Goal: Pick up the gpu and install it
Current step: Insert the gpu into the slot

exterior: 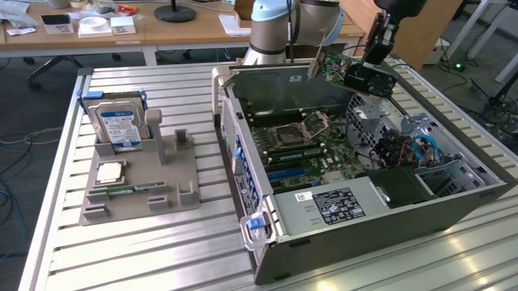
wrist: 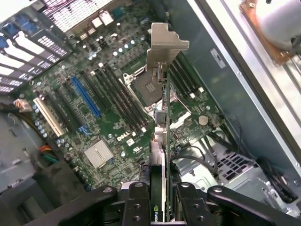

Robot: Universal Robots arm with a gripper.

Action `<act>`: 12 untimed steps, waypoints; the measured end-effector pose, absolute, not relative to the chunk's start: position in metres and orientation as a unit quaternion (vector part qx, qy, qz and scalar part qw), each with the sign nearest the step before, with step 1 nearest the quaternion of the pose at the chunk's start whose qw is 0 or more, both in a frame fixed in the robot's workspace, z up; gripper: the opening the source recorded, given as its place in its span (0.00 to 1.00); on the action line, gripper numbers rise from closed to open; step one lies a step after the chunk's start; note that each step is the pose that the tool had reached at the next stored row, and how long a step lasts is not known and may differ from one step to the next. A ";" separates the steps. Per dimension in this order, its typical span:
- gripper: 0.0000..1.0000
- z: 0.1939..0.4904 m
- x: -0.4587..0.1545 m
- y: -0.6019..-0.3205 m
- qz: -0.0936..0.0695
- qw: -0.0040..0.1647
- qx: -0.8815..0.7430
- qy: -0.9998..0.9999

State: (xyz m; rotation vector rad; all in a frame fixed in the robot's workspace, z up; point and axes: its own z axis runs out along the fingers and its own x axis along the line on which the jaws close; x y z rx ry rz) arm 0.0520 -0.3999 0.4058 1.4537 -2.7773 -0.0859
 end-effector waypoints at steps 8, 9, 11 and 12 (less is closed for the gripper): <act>0.26 0.405 0.052 -0.400 -0.027 0.005 0.517 -0.855; 0.26 0.405 0.052 -0.400 -0.027 0.005 0.523 -0.852; 0.26 0.405 0.052 -0.400 -0.027 0.005 0.536 -0.844; 0.26 0.405 0.052 -0.400 -0.027 0.005 0.542 -0.840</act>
